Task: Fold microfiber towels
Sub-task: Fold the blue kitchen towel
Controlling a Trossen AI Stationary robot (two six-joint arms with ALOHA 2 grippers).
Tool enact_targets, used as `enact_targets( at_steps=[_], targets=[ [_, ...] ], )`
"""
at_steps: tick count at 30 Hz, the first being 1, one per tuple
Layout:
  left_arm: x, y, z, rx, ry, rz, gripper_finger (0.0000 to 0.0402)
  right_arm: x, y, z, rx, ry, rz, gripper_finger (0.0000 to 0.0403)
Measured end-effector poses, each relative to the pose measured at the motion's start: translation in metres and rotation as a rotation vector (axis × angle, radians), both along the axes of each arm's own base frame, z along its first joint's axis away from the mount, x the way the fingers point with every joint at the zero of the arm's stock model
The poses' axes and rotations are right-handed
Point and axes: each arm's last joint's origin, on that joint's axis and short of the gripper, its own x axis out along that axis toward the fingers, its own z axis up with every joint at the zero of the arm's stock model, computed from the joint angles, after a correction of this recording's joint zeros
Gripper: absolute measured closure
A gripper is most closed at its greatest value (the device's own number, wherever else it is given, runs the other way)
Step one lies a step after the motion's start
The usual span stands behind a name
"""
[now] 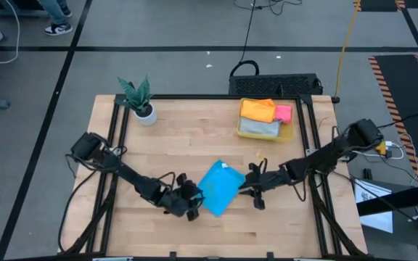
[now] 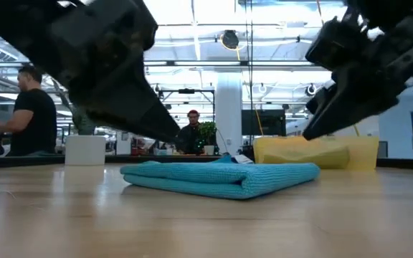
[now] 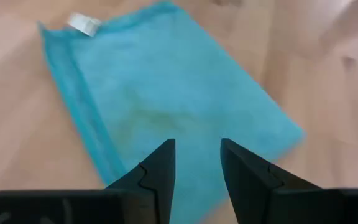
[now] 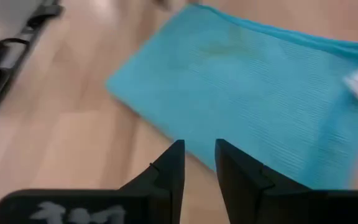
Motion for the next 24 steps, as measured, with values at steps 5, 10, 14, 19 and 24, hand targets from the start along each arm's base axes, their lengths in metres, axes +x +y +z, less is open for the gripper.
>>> enact_targets(
  at_steps=[5,10,14,19,24],
  targets=[
    [0.010,0.027,-0.002,0.081,0.043,0.042,0.0271,0.006,0.010,-0.015,0.023,-0.010,0.000,0.0323],
    [0.008,0.040,-0.016,0.005,0.182,0.041,0.0271,0.007,-0.001,-0.033,-0.076,0.060,-0.134,0.0323],
    [0.000,0.024,-0.020,-0.051,0.186,0.061,0.0271,0.009,-0.018,-0.033,-0.145,0.091,-0.161,0.0323],
    [-0.009,-0.011,-0.012,-0.021,0.036,0.041,0.0271,0.005,-0.036,-0.022,-0.292,0.107,-0.216,0.0323],
    [-0.012,-0.029,-0.001,0.163,-0.098,-0.016,0.0271,0.004,-0.014,-0.010,-0.301,0.004,-0.032,0.0323]
  ],
)
